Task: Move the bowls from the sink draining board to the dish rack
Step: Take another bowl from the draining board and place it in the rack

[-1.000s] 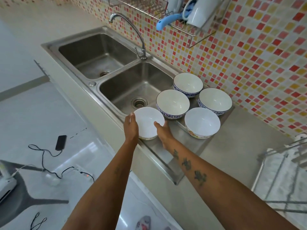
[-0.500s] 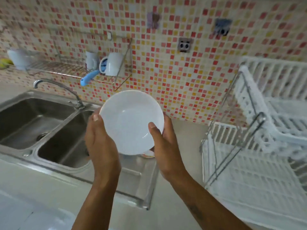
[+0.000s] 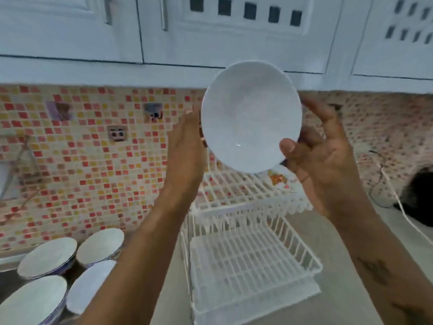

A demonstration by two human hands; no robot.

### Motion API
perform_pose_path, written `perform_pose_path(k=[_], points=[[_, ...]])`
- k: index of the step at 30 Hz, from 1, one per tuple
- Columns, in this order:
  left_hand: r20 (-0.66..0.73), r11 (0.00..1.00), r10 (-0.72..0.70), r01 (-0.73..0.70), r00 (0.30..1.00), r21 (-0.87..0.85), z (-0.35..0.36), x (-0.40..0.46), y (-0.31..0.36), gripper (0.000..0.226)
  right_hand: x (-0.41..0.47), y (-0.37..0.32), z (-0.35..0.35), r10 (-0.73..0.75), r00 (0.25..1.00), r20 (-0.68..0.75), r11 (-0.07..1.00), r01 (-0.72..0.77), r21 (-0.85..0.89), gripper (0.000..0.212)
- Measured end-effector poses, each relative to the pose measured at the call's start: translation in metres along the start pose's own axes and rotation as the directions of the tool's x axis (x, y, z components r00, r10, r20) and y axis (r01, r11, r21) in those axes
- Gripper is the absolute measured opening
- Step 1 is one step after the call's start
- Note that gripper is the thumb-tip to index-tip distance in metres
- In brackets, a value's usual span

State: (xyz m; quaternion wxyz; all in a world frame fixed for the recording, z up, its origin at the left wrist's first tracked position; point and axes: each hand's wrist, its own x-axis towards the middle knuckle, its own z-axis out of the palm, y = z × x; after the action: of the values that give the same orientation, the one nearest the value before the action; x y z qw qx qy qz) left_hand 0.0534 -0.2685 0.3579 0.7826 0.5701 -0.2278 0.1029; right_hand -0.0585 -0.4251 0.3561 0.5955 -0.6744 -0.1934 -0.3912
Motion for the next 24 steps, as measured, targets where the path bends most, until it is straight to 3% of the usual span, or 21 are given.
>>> perform_pose_path(k=[2, 5, 8, 10, 12, 17, 24], points=[[0.101, 0.998, -0.05, 0.045, 0.994, 0.049, 0.033, 0.013, 0.004, 0.037, 0.019, 0.005, -0.035, -0.051, 0.998, -0.034, 0.971, 0.041, -0.237, 0.071], [0.171, 0.985, -0.091, 0.063, 0.981, 0.163, 0.067, 0.037, -0.011, 0.04, 0.043, 0.018, -0.079, -0.01, 0.999, -0.032, 0.869, -0.007, -0.494, 0.081], [0.255, 0.94, -0.151, 0.059, 0.955, 0.335, 0.093, 0.052, -0.024, 0.074, 0.056, 0.048, -0.117, 0.07, 0.997, 0.029, 0.708, -0.029, -0.706, 0.087], [0.348, 0.915, -0.189, 0.035, 0.918, 0.403, 0.113, 0.055, -0.033, 0.066, 0.062, 0.065, -0.14, 0.15, 0.985, 0.087, 0.567, -0.014, -0.823, 0.09], [0.389, 0.869, -0.221, 0.0, 0.894, 0.494, 0.122, 0.061, -0.047, 0.055, 0.064, 0.085, -0.148, 0.244, 0.959, 0.146, 0.461, 0.018, -0.887, 0.093], [0.414, 0.82, -0.316, 0.025, 0.854, 0.572, 0.14, 0.063, -0.082, 0.058, 0.066, 0.127, -0.165, 0.315, 0.9, 0.303, 0.359, 0.182, -0.915, 0.093], [0.439, 0.707, -0.363, -0.065, 0.822, 0.705, 0.152, 0.059, -0.111, 0.063, 0.074, 0.149, -0.168, 0.402, 0.848, 0.346, 0.248, 0.263, -0.932, 0.099]])
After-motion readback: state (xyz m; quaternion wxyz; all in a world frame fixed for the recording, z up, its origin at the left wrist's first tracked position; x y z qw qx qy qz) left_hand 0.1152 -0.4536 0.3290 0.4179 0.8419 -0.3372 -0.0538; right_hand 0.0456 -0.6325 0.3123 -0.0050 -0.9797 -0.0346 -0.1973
